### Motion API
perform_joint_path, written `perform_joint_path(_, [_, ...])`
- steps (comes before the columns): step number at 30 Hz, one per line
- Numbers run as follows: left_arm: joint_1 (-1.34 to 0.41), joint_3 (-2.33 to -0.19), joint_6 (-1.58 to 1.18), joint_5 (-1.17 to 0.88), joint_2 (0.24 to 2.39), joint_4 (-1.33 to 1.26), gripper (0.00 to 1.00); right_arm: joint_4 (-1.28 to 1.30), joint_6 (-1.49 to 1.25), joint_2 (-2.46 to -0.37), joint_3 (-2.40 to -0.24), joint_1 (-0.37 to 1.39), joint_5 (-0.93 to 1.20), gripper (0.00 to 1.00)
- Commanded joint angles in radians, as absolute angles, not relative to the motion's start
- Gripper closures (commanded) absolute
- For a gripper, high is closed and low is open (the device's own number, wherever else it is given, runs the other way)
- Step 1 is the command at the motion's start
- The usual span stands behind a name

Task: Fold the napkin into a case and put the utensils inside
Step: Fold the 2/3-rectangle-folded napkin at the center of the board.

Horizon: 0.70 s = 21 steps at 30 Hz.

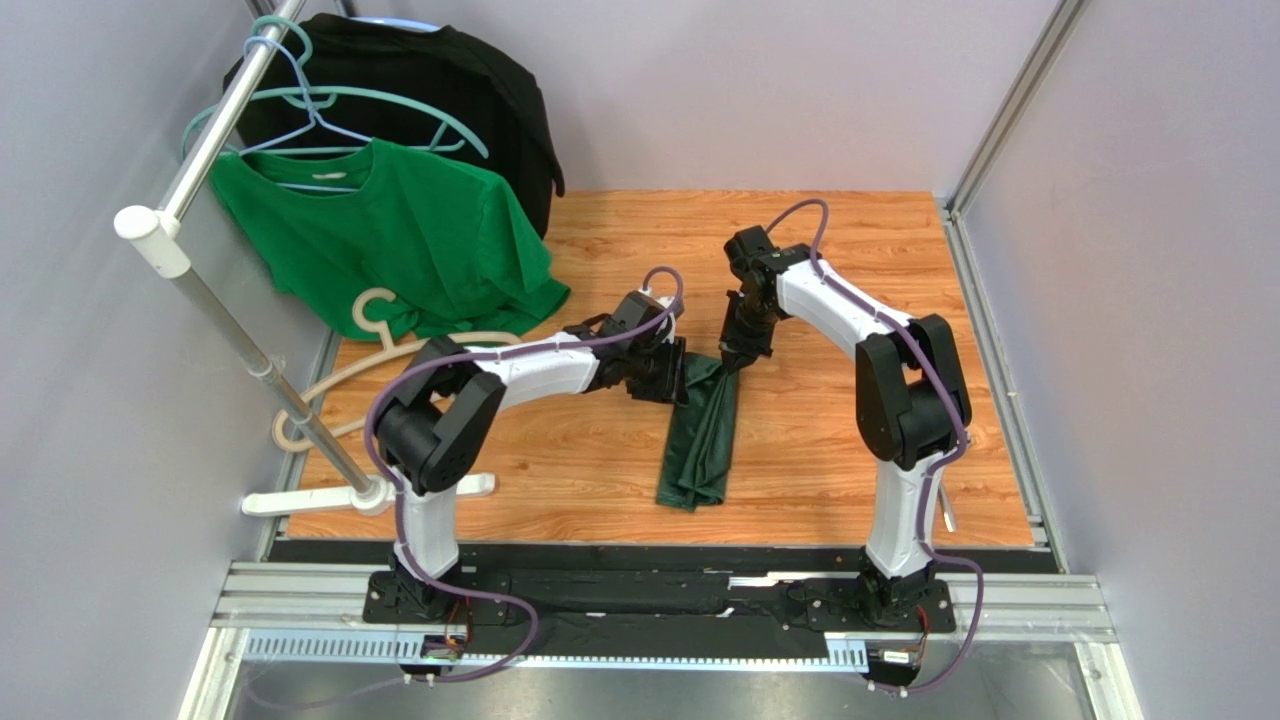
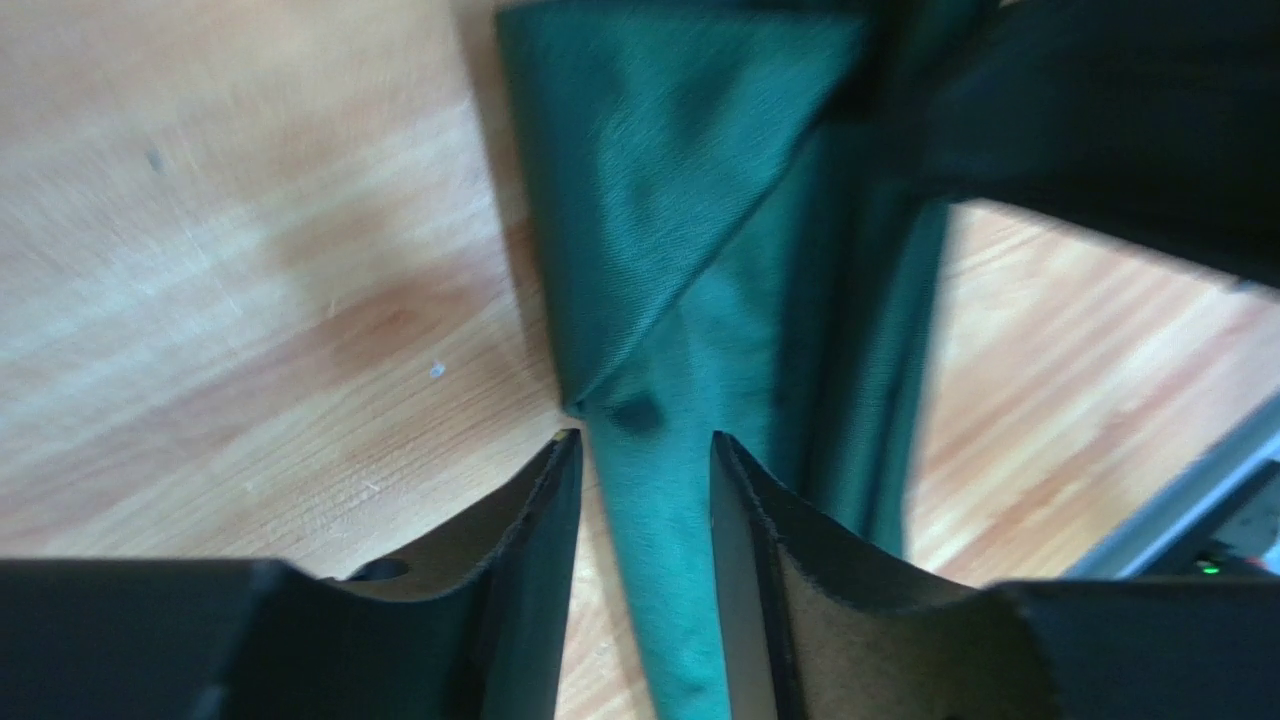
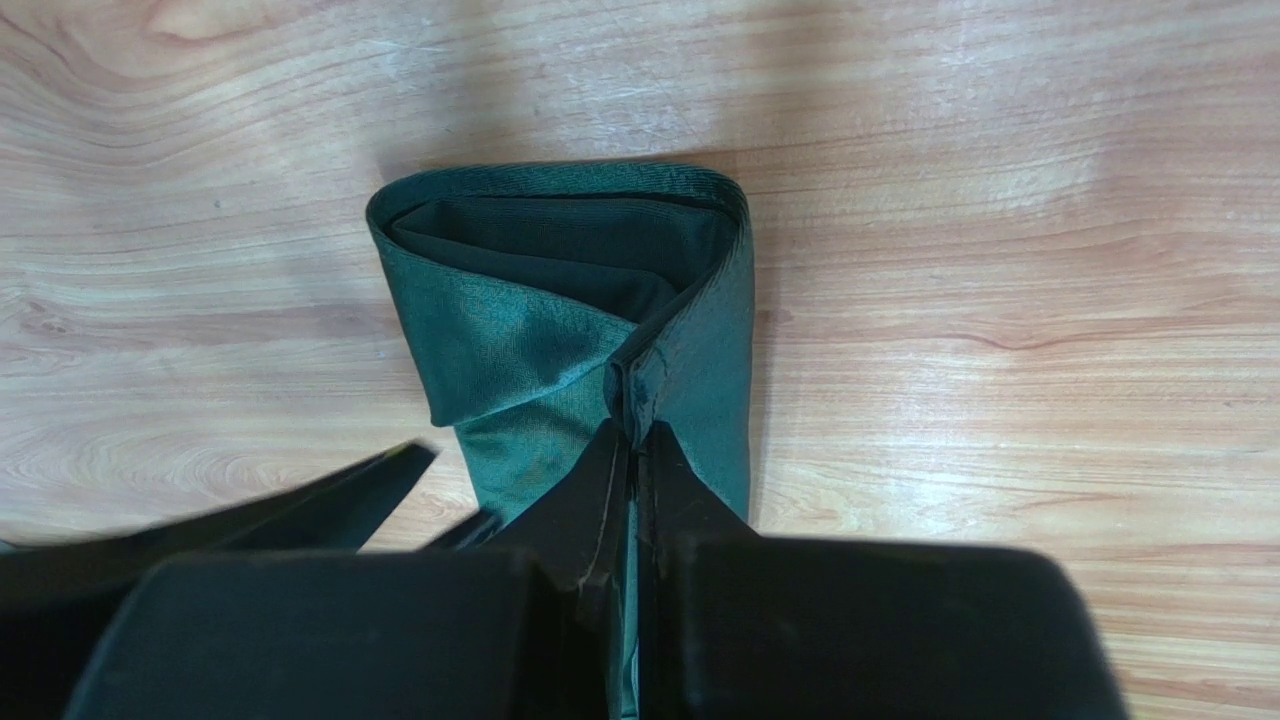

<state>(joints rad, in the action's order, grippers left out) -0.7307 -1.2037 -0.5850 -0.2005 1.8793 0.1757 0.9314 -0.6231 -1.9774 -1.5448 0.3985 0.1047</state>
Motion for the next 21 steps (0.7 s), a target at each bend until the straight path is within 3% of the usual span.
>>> perform_joint_path(1, [-0.732,-1.227,-0.58,-0.218,1.927,0.215,0.58,0.939,-0.637,-1.982,-1.592,0.408,0.092,1.0])
perform_joint_path(4, [-0.732,-1.224,-0.578,-0.201,1.934,0.215,0.64,0.942,-0.641,-1.982,-1.595,0.408,0.101,1.0])
perform_joint_path(9, [-0.735,-1.2,-0.6,-0.232,1.95,0.157,0.87,0.945,-0.66,-1.985,-1.605,0.416,0.112,1.0])
perform_joint_path(21, [-0.77,-1.239,-0.641,-0.259,1.986,0.117,0.96,0.936,-0.699,-2.0,-1.611,0.443,0.121,1.0])
